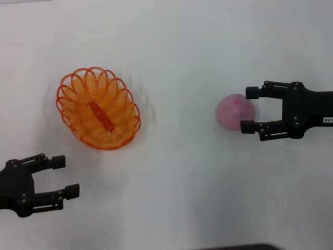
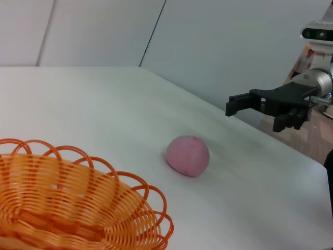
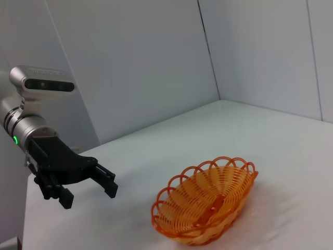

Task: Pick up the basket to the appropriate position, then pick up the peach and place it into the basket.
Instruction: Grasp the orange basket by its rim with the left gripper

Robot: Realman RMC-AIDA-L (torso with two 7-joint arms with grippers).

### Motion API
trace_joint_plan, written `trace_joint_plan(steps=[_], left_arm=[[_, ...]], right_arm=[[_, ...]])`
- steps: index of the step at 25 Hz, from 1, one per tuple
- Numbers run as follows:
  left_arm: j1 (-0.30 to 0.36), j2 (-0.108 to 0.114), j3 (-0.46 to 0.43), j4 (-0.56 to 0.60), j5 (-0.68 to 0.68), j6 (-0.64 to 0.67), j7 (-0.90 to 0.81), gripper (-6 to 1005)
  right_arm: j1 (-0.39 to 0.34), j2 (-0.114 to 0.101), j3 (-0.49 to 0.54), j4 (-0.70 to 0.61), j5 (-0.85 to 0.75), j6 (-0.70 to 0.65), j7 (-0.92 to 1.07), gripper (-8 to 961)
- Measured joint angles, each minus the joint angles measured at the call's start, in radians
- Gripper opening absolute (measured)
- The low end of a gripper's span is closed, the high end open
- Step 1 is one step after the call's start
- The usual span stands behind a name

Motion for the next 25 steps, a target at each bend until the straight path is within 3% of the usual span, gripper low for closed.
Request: trace_joint_plan(steps=[18, 25], left_arm=[[-0.004, 0.0, -0.003, 0.004, 0.002, 0.005, -0.014, 855], [-0.028, 0.001, -0.007, 0.08, -0.002, 0.031, -0.09, 855]], right_arm=[[0.004, -0.002, -0.002, 0.0, 0.0, -0.001, 0.001, 945], [0.013, -0.007, -0.003, 0.0, 0.0, -0.005, 0.016, 945]])
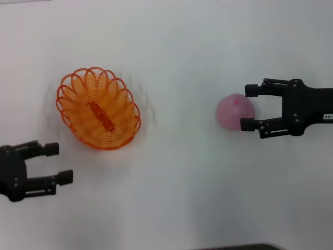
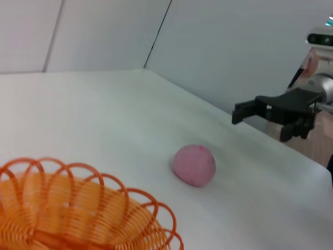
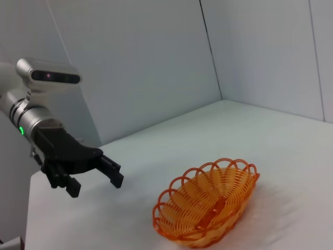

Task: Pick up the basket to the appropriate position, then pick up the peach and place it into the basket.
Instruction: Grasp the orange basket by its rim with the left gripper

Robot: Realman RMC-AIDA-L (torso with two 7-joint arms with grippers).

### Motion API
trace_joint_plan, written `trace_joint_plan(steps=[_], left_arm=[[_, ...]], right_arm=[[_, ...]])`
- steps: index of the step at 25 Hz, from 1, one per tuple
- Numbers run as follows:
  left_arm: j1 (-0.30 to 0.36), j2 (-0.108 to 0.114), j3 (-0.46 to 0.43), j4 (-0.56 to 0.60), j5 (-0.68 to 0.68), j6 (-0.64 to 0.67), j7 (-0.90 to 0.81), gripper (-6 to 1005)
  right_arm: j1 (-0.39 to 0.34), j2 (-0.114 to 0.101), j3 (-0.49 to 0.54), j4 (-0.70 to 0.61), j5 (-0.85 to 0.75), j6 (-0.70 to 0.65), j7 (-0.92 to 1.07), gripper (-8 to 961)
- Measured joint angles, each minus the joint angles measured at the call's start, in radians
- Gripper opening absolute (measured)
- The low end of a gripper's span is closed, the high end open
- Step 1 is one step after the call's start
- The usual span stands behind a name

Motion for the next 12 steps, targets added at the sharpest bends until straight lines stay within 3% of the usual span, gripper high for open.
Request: trace_joint_plan(steps=[12], left_arm=[[-0.114, 0.007, 0.0, 0.095, 0.0, 0.01, -0.112, 854]], right_arm=[[0.003, -0.004, -0.011, -0.015, 0.0, -0.002, 0.002, 945]])
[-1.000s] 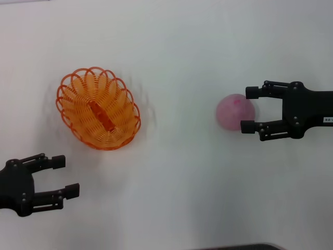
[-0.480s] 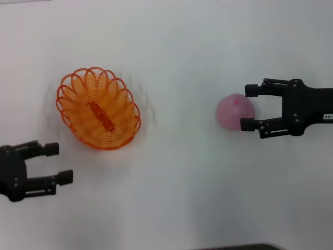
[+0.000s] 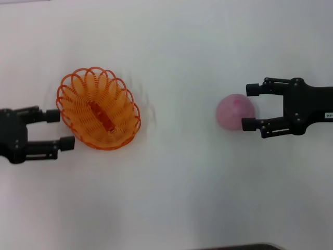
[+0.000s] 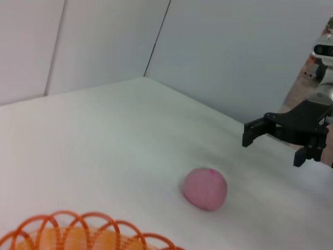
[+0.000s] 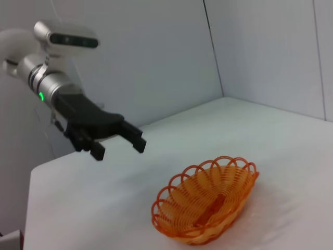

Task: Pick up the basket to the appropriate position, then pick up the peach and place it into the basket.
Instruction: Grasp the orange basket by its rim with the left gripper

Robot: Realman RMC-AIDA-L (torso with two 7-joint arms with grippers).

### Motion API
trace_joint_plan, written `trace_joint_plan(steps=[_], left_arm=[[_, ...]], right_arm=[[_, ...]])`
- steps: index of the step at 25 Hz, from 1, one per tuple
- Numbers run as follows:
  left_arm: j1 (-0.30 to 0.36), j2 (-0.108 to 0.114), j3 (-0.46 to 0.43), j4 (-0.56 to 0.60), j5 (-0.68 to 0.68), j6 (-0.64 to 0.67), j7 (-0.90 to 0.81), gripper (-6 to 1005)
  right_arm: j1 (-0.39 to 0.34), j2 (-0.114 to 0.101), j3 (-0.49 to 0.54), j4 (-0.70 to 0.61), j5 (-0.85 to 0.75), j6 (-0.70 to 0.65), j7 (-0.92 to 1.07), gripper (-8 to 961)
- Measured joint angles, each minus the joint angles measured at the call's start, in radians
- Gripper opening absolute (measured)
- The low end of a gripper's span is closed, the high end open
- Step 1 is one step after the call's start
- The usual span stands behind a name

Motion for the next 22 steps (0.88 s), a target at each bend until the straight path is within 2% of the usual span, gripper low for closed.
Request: trace_joint_plan(steps=[10, 14, 22], left_arm=[[-0.086, 0.008, 0.007, 0.013, 0.002, -0.008, -0.03, 853], [-0.102, 0.018, 0.007, 0.005, 0.003, -0.028, -0.032, 852], [-0.111, 0.02, 0.007, 0.003, 0.004, -0.032, -0.034, 851]], right_arm=[[0.018, 0.012, -0.008, -0.027, 0.0, 0.0, 0.006, 945], [0.021, 0.012, -0.014, -0.027, 0.0, 0.0, 0.007, 945], [0.022, 0.014, -0.014, -0.027, 0.0, -0.001, 0.008, 945]])
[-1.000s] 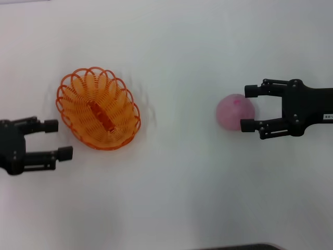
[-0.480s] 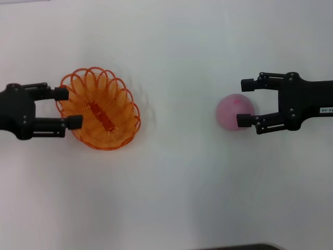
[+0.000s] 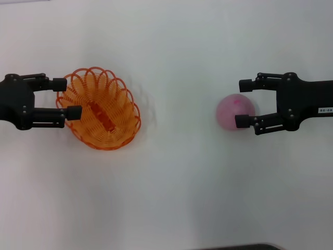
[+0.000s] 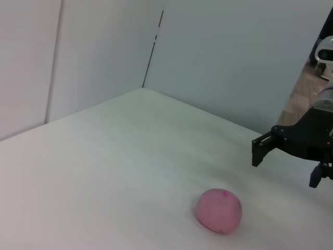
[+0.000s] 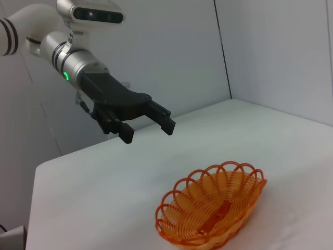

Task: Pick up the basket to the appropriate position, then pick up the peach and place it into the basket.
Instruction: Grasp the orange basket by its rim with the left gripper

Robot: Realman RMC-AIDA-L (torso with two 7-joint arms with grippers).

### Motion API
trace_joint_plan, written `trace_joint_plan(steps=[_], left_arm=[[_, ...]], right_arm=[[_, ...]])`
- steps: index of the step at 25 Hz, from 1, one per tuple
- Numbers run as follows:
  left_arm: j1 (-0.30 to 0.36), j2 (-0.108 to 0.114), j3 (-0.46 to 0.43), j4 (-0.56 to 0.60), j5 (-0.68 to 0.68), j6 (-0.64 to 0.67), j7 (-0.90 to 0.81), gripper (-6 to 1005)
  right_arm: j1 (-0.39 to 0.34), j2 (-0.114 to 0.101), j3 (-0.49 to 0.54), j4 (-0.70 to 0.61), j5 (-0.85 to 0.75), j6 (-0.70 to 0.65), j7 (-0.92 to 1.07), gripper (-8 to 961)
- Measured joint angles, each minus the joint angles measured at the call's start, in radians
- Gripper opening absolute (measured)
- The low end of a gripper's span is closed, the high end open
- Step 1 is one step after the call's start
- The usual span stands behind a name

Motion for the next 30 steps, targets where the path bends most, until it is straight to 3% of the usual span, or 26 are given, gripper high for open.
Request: trace_joint_plan(steps=[9, 16, 22, 30], left_arm=[[-0.009, 0.001, 0.025, 0.0, 0.0, -0.062, -0.052, 851], [-0.026, 0.013, 0.143, 0.005, 0.005, -0.183, -0.164, 851], [-0.088, 0.021, 0.185, 0.001, 0.082, -0.256, -0.238, 851], [-0.15, 0.015, 0.239, -0.001, 0.192, -0.361, -0.323, 850]], right_arm=[[0.002, 0.002, -0.001, 0.0, 0.0, -0.001, 0.0, 944], [0.002, 0.005, -0.001, 0.0, 0.0, -0.001, 0.0, 944], [0.003, 0.008, -0.001, 0.0, 0.0, -0.001, 0.0, 944], [0.002, 0.012, -0.001, 0.007, 0.0, 0.006, -0.007, 944]])
